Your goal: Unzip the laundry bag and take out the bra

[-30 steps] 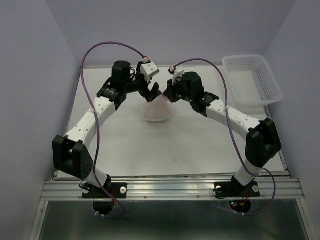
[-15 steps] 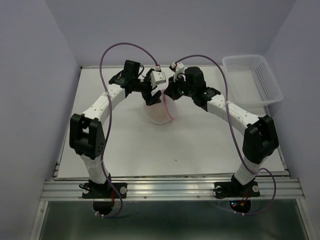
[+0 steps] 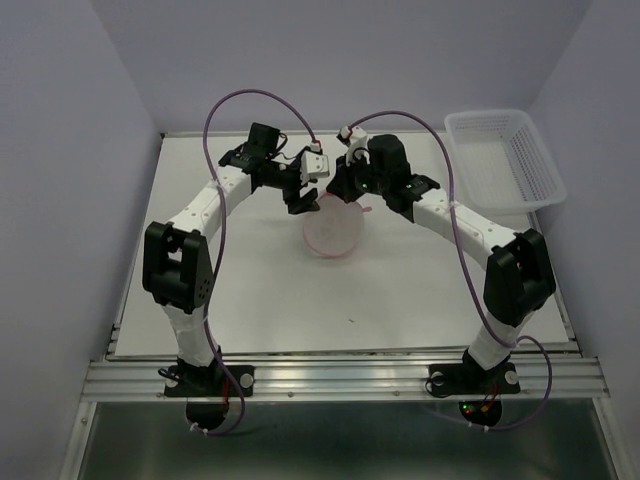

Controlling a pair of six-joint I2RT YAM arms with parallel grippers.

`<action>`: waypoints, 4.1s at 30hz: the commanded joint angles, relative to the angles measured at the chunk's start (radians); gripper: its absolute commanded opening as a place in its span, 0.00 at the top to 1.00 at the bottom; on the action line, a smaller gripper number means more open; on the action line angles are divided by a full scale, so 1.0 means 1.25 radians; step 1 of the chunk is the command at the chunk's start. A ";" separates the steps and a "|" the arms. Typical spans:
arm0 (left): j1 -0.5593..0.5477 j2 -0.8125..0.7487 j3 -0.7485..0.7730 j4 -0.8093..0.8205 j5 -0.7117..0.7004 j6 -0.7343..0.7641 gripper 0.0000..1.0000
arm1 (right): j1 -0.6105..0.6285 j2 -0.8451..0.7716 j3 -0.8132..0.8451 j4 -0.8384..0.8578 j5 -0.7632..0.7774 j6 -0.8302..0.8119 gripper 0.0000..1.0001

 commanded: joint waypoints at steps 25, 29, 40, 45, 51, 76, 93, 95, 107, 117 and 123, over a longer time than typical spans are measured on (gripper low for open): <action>0.159 0.003 0.077 -0.053 0.118 -0.113 0.45 | -0.007 -0.008 0.000 0.040 -0.259 -0.178 0.99; 0.238 -0.022 0.106 -0.072 0.113 -0.145 0.42 | -0.007 0.044 0.066 -0.030 -0.360 -0.314 0.99; 0.266 -0.024 0.112 -0.031 0.092 -0.212 0.23 | 0.099 0.175 0.237 -0.396 -0.412 -0.654 0.99; 0.260 -0.001 0.115 -0.083 0.135 -0.174 0.03 | 0.099 0.085 0.084 -0.363 -0.376 -0.605 0.99; 0.197 0.026 0.117 -0.089 0.118 -0.190 0.01 | 0.099 0.023 -0.019 -0.294 -0.316 -0.505 0.99; 0.111 -0.021 0.029 0.282 0.045 -1.090 0.01 | 0.099 -0.084 -0.132 -0.166 -0.249 -0.464 0.99; 0.051 -0.221 -0.251 0.002 -0.282 -1.261 0.03 | 0.106 -0.084 -0.119 -0.155 -0.246 -0.455 0.99; 0.036 -0.196 -0.247 0.017 -0.282 -1.279 0.07 | 0.106 -0.084 -0.121 -0.152 -0.233 -0.455 0.99; -0.037 -0.107 -0.177 -0.005 -0.277 -1.273 0.71 | 0.115 -0.082 -0.109 -0.153 -0.176 -0.468 0.99; -0.012 -0.072 -0.133 -0.024 -0.268 -1.246 1.00 | 0.115 -0.124 -0.189 -0.100 -0.056 -0.429 0.99; 0.044 -0.067 -0.115 -0.004 -0.218 -1.229 1.00 | 0.070 -0.129 -0.249 -0.031 -0.019 -0.365 0.99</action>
